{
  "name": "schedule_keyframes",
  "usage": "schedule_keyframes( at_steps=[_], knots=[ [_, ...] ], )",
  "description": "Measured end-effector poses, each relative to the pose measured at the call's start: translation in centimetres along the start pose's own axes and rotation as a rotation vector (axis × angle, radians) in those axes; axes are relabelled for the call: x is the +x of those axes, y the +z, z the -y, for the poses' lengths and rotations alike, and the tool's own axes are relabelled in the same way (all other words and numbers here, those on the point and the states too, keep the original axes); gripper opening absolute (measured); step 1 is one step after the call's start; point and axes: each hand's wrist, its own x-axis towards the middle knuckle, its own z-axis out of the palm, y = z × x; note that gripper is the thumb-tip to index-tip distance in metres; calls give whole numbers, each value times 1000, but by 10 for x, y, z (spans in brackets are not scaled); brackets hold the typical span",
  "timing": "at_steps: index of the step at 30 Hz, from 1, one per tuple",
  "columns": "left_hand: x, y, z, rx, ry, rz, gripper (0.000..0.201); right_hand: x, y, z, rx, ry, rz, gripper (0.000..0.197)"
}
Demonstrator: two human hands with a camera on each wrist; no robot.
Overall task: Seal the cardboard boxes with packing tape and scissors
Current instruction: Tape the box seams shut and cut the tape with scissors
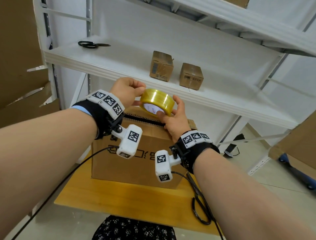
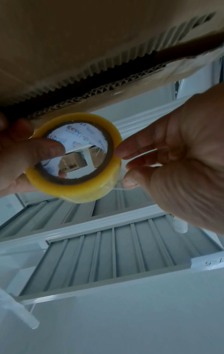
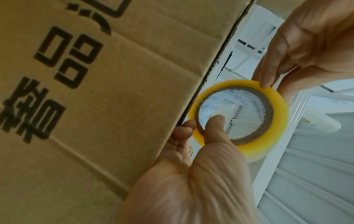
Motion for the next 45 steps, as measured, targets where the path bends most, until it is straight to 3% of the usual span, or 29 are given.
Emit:
schedule_keyframes(
  at_steps=[4, 6, 11, 14, 17, 21, 25, 31, 40, 45],
  knots=[
    [-7, -1, 2, -45, -54, 70, 8, 4, -2, -1, 63, 20, -5, 34],
    [-8, -2, 5, -22, -72, 82, 11, 5, -1, 0, 91, 40, -8, 26],
    [-6, -15, 7, 216, -52, 66, 16, 7, -1, 2, 120, 49, -9, 28],
    [-6, -30, 6, 357, -42, 39, 8, 10, 3, 3, 89, 67, -26, 29],
    [-9, -40, 11, 484, -65, 39, 20, 12, 5, 4, 35, 94, -22, 25],
    [-12, -46, 22, 660, 59, 75, 8, 12, 6, 5, -25, 87, -16, 23],
    [-13, -47, 40, 745, 119, 115, 8, 11, 6, 2, -40, 45, -29, 20],
    [-15, -47, 43, 731, 154, 121, 8, 11, 13, 7, 6, 31, -74, 25],
    [-17, -52, 48, 554, 107, -19, 10, 14, 58, 25, 222, 98, -66, 29],
    [-16, -55, 45, 504, 71, -56, 12, 14, 86, 33, 204, 77, -30, 32]
  ],
)
